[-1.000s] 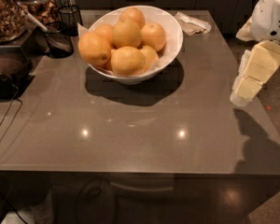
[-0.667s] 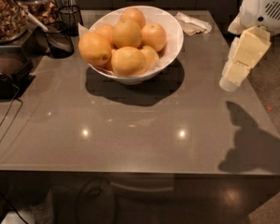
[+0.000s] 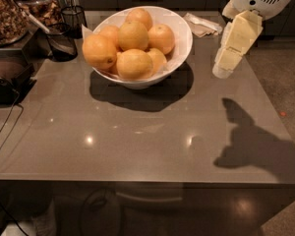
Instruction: Pick orange from white bowl
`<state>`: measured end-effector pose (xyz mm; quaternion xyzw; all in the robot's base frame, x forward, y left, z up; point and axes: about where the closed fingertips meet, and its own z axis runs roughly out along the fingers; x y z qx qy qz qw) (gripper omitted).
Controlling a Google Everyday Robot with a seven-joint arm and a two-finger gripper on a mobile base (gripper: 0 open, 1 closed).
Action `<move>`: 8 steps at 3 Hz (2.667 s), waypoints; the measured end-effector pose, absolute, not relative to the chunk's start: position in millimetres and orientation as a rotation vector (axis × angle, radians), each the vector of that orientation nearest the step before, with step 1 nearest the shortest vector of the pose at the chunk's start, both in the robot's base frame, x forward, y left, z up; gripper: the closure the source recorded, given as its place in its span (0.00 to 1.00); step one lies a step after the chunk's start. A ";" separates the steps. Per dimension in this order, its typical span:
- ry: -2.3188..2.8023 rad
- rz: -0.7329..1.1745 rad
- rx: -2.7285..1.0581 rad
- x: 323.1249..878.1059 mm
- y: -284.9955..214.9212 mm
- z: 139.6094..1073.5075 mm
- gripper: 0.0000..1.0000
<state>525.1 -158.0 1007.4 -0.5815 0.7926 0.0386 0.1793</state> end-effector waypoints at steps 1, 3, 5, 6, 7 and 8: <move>2.228 0.150 -1.598 549.5 -143.9 1012.3 0.00; 2.133 0.145 -1.665 607.6 -84.8 1028.7 0.00; 2.105 0.205 -1.624 628.8 -60.5 1027.9 0.00; 2.119 0.284 -1.607 646.0 -39.2 1020.0 0.00; 2.133 0.338 -1.584 661.6 -22.0 1012.3 0.00; 2.153 0.370 -1.560 671.6 -11.1 1005.7 0.04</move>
Offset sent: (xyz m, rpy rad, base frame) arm 0.0743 0.0538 0.0282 0.0672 0.0347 0.0177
